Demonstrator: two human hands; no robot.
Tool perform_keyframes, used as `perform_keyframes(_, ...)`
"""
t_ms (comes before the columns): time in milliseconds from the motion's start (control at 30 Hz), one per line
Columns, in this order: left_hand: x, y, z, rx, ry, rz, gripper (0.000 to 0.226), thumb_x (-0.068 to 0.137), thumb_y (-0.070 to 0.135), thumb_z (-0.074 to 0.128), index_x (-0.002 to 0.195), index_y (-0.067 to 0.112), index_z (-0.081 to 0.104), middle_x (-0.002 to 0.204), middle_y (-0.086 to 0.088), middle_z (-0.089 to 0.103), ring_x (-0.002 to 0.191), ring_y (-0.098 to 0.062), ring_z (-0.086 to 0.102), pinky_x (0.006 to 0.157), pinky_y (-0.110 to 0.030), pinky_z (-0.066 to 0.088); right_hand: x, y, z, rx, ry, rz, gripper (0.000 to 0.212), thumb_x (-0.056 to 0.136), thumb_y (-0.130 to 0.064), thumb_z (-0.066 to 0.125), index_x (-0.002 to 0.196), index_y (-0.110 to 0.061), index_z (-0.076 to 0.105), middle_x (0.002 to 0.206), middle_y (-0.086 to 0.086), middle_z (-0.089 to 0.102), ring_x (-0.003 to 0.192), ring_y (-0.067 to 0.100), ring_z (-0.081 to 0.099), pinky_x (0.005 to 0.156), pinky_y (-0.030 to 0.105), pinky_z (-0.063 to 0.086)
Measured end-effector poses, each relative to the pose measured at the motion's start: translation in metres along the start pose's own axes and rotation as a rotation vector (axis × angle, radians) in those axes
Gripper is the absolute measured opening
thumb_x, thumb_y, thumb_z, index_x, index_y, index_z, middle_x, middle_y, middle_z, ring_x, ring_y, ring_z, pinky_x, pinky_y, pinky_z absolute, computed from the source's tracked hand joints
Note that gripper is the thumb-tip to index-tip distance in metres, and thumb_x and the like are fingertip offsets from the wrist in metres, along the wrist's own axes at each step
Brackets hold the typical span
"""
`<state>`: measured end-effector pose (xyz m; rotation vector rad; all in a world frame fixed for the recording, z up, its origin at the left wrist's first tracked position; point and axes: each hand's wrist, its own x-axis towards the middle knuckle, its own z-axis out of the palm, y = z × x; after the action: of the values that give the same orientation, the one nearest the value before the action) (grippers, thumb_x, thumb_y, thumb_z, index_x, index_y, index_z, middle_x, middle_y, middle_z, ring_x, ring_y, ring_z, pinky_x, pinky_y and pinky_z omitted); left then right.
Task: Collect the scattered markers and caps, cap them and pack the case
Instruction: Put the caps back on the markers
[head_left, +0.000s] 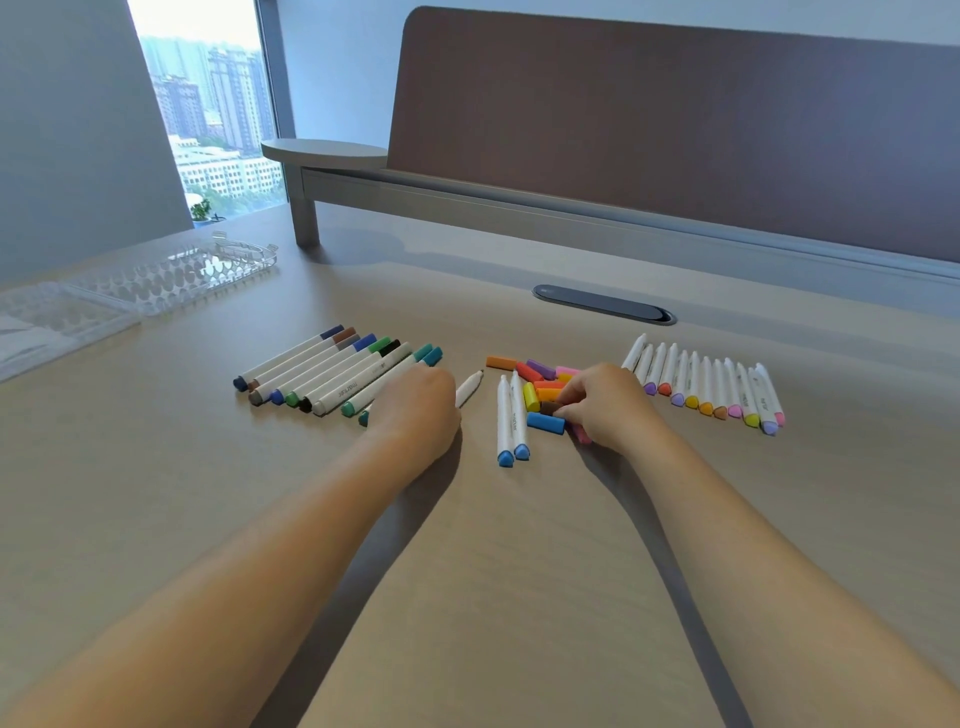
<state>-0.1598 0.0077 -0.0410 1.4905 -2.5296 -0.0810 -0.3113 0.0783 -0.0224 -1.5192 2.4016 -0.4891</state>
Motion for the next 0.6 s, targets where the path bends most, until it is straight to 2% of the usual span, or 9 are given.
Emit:
perform_keyframes(133,0.000,-0.008,0.000,-0.068,0.045,-0.028,0.027,0.093,0.022,0.048,0.111,0.006,0.061,0.105,-0.010,0.062,0.093,-0.021,0.060,0.082,-0.029,0.051,0.001,-0.001,0.002,-0.029,0.006,-0.015,0.028,0.092,-0.018,0.053,0.114,-0.004,0.064,0.116,0.014,0.062,0.106,0.023,0.056,0.089,0.028,0.045)
perform_keyframes(267,-0.005,-0.017,-0.006,-0.143,0.117,0.032,0.023,0.095,0.023,0.043,0.109,0.007,0.054,0.106,-0.007,0.055,0.086,-0.016,0.049,0.080,-0.027,0.046,-0.002,-0.003,0.002,0.128,0.097,-0.041,0.024,0.092,-0.014,0.052,0.115,-0.006,0.054,0.117,0.013,0.058,0.100,0.021,0.052,0.081,0.024,0.040)
perform_keyframes(433,-0.011,-0.020,-0.014,-0.169,0.106,0.110,0.013,0.096,0.020,0.041,0.102,0.011,0.048,0.104,-0.006,0.054,0.081,-0.015,0.042,0.068,-0.026,0.036,-0.010,-0.011,-0.003,0.337,0.163,-0.123,0.023,0.091,-0.010,0.053,0.113,-0.005,0.051,0.115,0.013,0.058,0.091,0.014,0.048,0.079,0.020,0.041)
perform_keyframes(600,-0.014,-0.018,-0.018,-0.159,0.093,0.135,0.014,0.096,0.018,0.042,0.105,0.011,0.050,0.108,-0.006,0.056,0.083,-0.013,0.041,0.070,-0.022,0.033,-0.013,-0.018,-0.003,0.359,0.179,-0.155,0.023,0.090,-0.012,0.056,0.111,-0.006,0.052,0.113,0.012,0.060,0.090,0.013,0.049,0.078,0.019,0.042)
